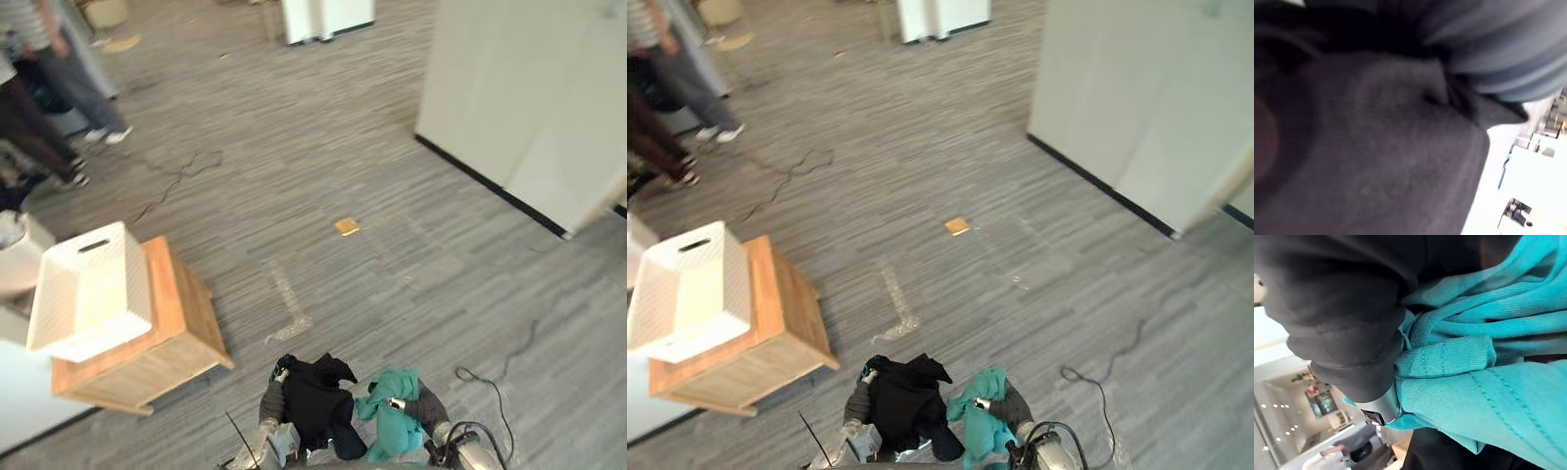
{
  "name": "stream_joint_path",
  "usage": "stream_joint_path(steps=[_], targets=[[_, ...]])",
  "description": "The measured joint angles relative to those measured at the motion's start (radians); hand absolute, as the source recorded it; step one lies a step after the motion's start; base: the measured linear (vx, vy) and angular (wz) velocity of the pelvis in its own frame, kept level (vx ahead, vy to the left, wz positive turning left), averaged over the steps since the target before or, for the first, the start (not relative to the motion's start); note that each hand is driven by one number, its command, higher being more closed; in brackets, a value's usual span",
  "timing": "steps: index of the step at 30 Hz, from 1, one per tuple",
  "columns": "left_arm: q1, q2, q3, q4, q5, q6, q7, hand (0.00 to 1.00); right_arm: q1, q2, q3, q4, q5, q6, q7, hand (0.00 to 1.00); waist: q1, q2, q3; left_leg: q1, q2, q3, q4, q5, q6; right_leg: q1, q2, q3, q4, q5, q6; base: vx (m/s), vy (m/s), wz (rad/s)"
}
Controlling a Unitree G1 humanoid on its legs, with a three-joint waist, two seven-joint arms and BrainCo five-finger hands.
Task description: Tidy the bed and pick cloth on bed and put in laundry
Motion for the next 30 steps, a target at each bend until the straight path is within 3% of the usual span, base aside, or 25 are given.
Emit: stream_joint_path(steps=[1,2,3,4,5,6,9,10,12,13,14,15,16,17,19,20,21,22,23,24,25,26,28,30], targets=[[0.007,-0.001,0.004,0.001,0.000,0.003,-0.001,1.00,0.000,0.002,0.000,0.003,0.006,0.007,-0.008,1.00,0.005,-0.006,-0.006,0.009,-0.008,0.004,-0.003,0.029,0.078,0.007,-0.007,-0.006,0.010,-0.019,0.007,0.42,0.010,0.77],[-0.005,-0.007,0.021,0.008,0.000,0.019,0.002,1.00,0.001,0.006,-0.004,0.010,0.017,0.022,-0.035,1.00,0.017,-0.046,-0.027,0.014,-0.063,-0.001,-0.006,0.002,0.097,0.009,-0.061,-0.021,0.061,-0.042,0.033,0.44,0.047,0.70],[-0.012,-0.025,0.031,0.040,0.010,0.021,0.000,1.00,0.002,0.002,-0.005,0.009,0.032,0.027,-0.067,1.00,0.019,-0.043,-0.050,0.011,-0.093,-0.040,-0.010,-0.027,0.106,-0.051,-0.119,-0.014,0.235,-0.042,0.037,0.55,0.109,0.94],[-0.021,-0.015,0.032,0.050,0.024,0.020,-0.002,1.00,-0.003,0.010,-0.013,0.008,0.049,0.027,-0.087,1.00,0.016,-0.041,-0.054,0.025,-0.119,-0.089,-0.010,-0.041,0.099,-0.132,-0.202,0.010,0.489,-0.022,0.006,0.46,0.114,0.95],[-0.026,-0.005,0.031,0.054,0.024,0.020,-0.002,1.00,-0.004,0.016,-0.018,0.008,0.058,0.027,-0.094,1.00,0.014,-0.052,-0.052,0.037,-0.135,-0.113,-0.014,-0.049,0.095,-0.187,-0.249,0.026,0.639,0.004,-0.049,0.49,0.098,1.32],[-0.036,0.016,0.030,0.062,0.024,0.020,-0.002,1.00,-0.006,0.040,-0.016,0.009,0.071,0.030,-0.106,1.00,-0.005,-0.086,-0.043,0.085,-0.174,-0.170,-0.028,-0.060,0.083,-0.286,-0.327,0.087,0.919,0.027,-0.107,0.40,0.030,1.18],[-0.037,0.048,0.032,0.072,0.027,0.016,0.003,1.00,0.018,0.071,-0.016,0.013,0.073,0.027,-0.125,1.00,-0.013,-0.080,-0.026,0.211,-0.188,-0.289,-0.060,-0.074,0.076,-0.408,-0.322,0.183,1.047,0.008,-0.124,0.49,-0.022,1.33],[-0.027,0.061,0.030,0.071,0.031,0.010,0.003,1.00,0.047,0.078,-0.011,0.014,0.074,0.010,-0.129,1.00,-0.026,-0.069,-0.022,0.279,-0.188,-0.369,-0.085,-0.084,0.060,-0.507,-0.288,0.249,0.982,-0.022,-0.115,0.51,-0.055,1.35],[-0.023,0.076,0.028,0.071,0.033,0.006,0.002,1.00,0.069,0.092,-0.012,0.014,0.076,-0.004,-0.129,1.00,-0.040,-0.070,-0.020,0.304,-0.186,-0.438,-0.086,-0.095,0.054,-0.587,-0.246,0.311,0.847,-0.036,-0.094,0.41,-0.070,1.30],[-0.023,0.086,0.027,0.071,0.034,0.006,0.001,1.00,0.080,0.102,-0.014,0.012,0.078,-0.035,-0.127,1.00,-0.046,-0.071,-0.020,0.313,-0.181,-0.482,-0.082,-0.109,0.044,-0.633,-0.199,0.366,0.671,-0.023,-0.071,0.37,-0.113,1.34],[-0.021,0.097,0.025,0.072,0.040,0.010,-0.002,1.00,0.080,0.110,-0.017,0.022,0.085,-0.061,-0.126,1.00,-0.054,-0.069,-0.018,0.318,-0.170,-0.536,-0.075,-0.124,0.020,-0.645,-0.141,0.436,0.414,0.036,-0.036,0.35,-0.132,1.40],[-0.019,0.105,0.023,0.072,0.051,0.012,-0.004,1.00,0.082,0.115,-0.021,0.025,0.095,-0.068,-0.126,1.00,-0.061,-0.072,-0.020,0.317,-0.168,-0.578,-0.065,-0.148,0.010,-0.649,-0.121,0.495,0.231,0.096,0.002,0.34,-0.185,1.44],[-0.017,0.117,0.018,0.073,0.058,0.012,-0.005,1.00,0.088,0.122,-0.026,0.026,0.103,-0.079,-0.123,1.00,-0.057,-0.090,-0.021,0.323,-0.183,-0.618,-0.047,-0.174,0.001,-0.684,-0.122,0.556,0.131,0.150,0.064,0.36,-0.237,1.11],[-0.016,0.121,0.020,0.071,0.059,0.011,-0.005,1.00,0.089,0.125,-0.027,0.026,0.103,-0.082,-0.123,1.00,-0.054,-0.097,-0.021,0.332,-0.189,-0.633,-0.039,-0.188,-0.005,-0.692,-0.126,0.570,0.114,0.163,0.075,0.38,-0.255,0.95],[0.006,0.128,0.021,0.071,0.062,0.000,-0.005,1.00,0.083,0.131,-0.021,0.043,0.103,-0.085,-0.121,1.00,-0.042,-0.101,-0.028,0.375,-0.186,-0.663,0.022,-0.270,-0.030,-0.676,-0.113,0.615,0.091,0.209,0.042,0.43,-0.288,0.60],[0.027,0.128,0.019,0.071,0.064,-0.010,-0.005,1.00,0.081,0.127,-0.017,0.043,0.103,-0.082,-0.119,1.00,-0.034,-0.087,-0.034,0.385,-0.169,-0.679,0.068,-0.322,-0.039,-0.665,-0.090,0.633,0.105,0.233,0.007,0.57,-0.397,0.50],[0.064,0.122,0.021,0.072,0.063,-0.009,-0.001,1.00,0.084,0.113,-0.012,0.042,0.103,-0.079,-0.120,1.00,-0.033,-0.050,-0.055,0.395,-0.121,-0.689,0.110,-0.378,-0.081,-0.633,-0.035,0.604,0.144,0.245,-0.029,0.54,-0.350,0.46],[0.098,0.118,0.032,0.068,0.055,-0.009,0.000,1.00,0.078,0.101,-0.004,0.044,0.102,-0.074,-0.120,1.00,-0.030,-0.043,-0.060,0.392,-0.099,-0.687,0.190,-0.382,-0.110,-0.605,-0.020,0.573,0.162,0.225,-0.046,0.55,-0.391,0.86],[0.097,0.120,0.054,0.070,0.034,-0.008,-0.004,1.00,0.063,0.088,-0.005,0.044,0.102,-0.071,-0.120,1.00,-0.043,-0.025,-0.046,0.265,-0.047,-0.617,0.469,-0.366,-0.147,-0.567,-0.016,0.533,0.177,0.260,-0.069,0.50,-0.381,1.21],[0.096,0.100,0.068,0.064,0.019,-0.010,-0.008,1.00,0.049,0.056,-0.018,0.039,0.101,-0.068,-0.119,1.00,-0.048,0.008,-0.030,0.151,0.064,-0.520,0.749,-0.240,-0.127,-0.501,0.016,0.485,0.160,0.265,-0.097,0.45,-0.381,1.25],[0.095,0.085,0.083,0.060,0.020,-0.017,-0.012,1.00,0.037,0.039,-0.020,0.042,0.099,-0.064,-0.119,1.00,-0.035,0.023,-0.012,0.112,0.120,-0.491,0.861,-0.113,-0.117,-0.450,0.030,0.471,0.142,0.250,-0.117,0.43,-0.327,0.83],[0.088,0.073,0.108,0.053,0.020,-0.024,-0.027,1.00,0.019,0.018,-0.025,0.047,0.092,-0.060,-0.119,1.00,-0.010,0.031,0.001,0.073,0.151,-0.470,0.939,-0.091,-0.114,-0.390,0.032,0.462,0.115,0.231,-0.130,0.43,-0.295,0.45],[0.088,0.075,0.110,0.032,0.020,-0.029,-0.052,1.00,-0.033,0.014,-0.066,0.053,0.091,-0.062,-0.116,1.00,-0.010,0.029,0.007,-0.008,0.146,-0.422,0.895,-0.157,-0.115,-0.313,0.009,0.431,0.071,0.196,-0.137,0.39,-0.271,0.39],[0.091,0.073,0.110,0.013,0.022,-0.039,-0.069,1.00,-0.074,0.018,-0.098,0.047,0.091,-0.064,-0.091,1.00,-0.009,0.022,0.008,-0.026,0.144,-0.245,0.597,-0.163,-0.133,-0.240,0.004,0.364,-0.003,0.175,-0.128,0.37,-0.244,0.51]])
